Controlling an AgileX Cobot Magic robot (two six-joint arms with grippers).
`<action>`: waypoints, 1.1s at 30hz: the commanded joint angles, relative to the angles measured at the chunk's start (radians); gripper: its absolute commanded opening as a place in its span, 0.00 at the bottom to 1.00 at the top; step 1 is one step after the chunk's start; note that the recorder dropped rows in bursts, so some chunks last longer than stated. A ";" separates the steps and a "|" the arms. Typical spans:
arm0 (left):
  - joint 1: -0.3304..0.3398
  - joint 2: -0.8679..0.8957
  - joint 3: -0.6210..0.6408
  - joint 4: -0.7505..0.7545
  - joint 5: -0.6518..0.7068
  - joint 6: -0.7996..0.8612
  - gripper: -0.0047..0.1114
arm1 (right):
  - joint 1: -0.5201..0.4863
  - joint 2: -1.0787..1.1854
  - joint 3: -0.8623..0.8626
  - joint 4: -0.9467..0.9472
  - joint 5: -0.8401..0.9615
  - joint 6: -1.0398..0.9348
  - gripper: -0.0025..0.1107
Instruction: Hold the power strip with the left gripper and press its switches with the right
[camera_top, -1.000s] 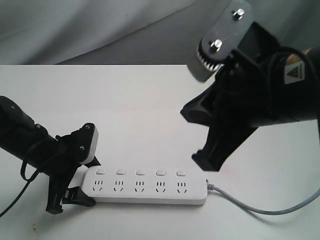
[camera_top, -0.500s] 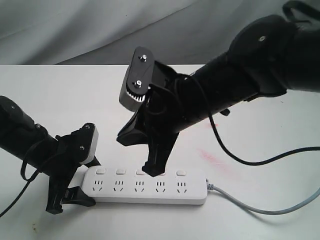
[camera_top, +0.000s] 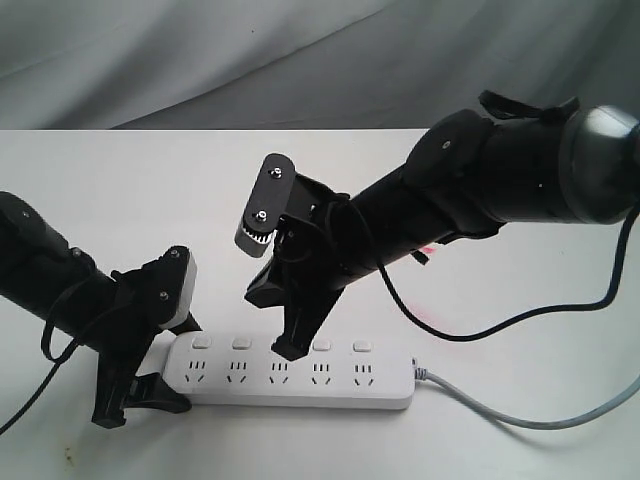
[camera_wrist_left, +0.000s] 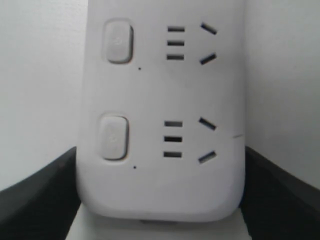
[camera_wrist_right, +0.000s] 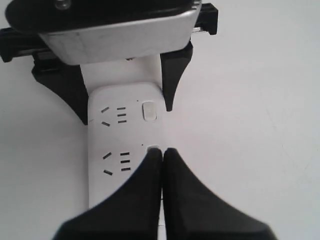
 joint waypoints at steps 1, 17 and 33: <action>-0.003 0.009 0.002 0.005 -0.049 -0.001 0.59 | -0.001 0.001 -0.004 0.027 -0.005 -0.006 0.02; -0.003 0.009 0.002 0.005 -0.049 0.002 0.59 | -0.001 0.001 -0.004 0.044 -0.006 -0.050 0.58; -0.003 0.009 0.002 0.005 -0.049 -0.001 0.59 | 0.016 0.031 -0.008 0.176 -0.026 -0.084 0.58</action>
